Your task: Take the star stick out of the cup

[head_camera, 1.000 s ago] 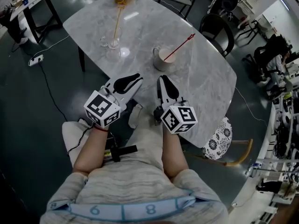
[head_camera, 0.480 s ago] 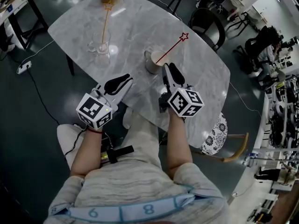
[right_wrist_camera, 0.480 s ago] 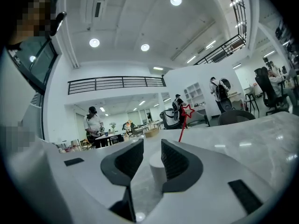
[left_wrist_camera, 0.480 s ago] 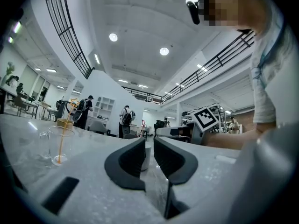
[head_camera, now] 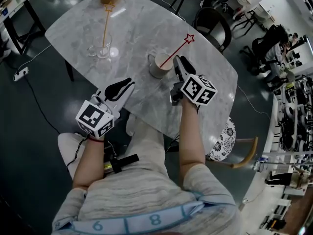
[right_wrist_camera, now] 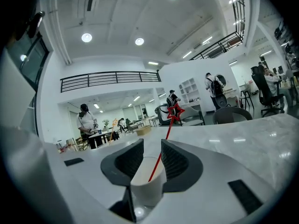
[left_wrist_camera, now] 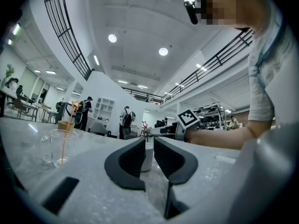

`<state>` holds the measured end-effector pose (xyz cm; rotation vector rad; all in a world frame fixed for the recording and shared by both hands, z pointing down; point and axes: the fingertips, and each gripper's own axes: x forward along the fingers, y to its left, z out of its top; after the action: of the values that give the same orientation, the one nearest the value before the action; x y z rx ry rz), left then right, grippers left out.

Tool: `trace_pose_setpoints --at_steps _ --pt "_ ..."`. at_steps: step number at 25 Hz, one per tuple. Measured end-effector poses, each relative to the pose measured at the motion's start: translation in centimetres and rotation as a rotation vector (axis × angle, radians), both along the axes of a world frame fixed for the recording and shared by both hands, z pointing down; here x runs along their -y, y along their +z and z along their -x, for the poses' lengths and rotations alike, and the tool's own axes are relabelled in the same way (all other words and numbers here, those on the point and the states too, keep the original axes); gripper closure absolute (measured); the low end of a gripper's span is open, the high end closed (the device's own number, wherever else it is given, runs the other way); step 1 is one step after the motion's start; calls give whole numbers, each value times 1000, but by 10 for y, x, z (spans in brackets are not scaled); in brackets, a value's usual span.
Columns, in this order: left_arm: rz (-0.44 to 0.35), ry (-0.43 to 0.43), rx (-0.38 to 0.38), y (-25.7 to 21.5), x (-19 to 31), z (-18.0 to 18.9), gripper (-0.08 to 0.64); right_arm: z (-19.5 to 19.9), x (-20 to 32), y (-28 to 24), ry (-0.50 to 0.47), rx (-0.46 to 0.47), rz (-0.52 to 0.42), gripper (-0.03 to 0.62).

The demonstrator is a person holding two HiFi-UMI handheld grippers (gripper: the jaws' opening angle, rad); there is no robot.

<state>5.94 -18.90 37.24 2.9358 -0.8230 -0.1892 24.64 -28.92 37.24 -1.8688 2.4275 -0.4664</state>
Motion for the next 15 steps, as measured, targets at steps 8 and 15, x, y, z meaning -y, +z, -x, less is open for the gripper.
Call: trace_pose_setpoints --at_steps 8,15 --pt "-3 4 2 -1 -2 0 497 -11 26 21 24 33 95 512" --pt "-4 8 9 0 -1 -2 497 -13 38 31 20 32 133 512"
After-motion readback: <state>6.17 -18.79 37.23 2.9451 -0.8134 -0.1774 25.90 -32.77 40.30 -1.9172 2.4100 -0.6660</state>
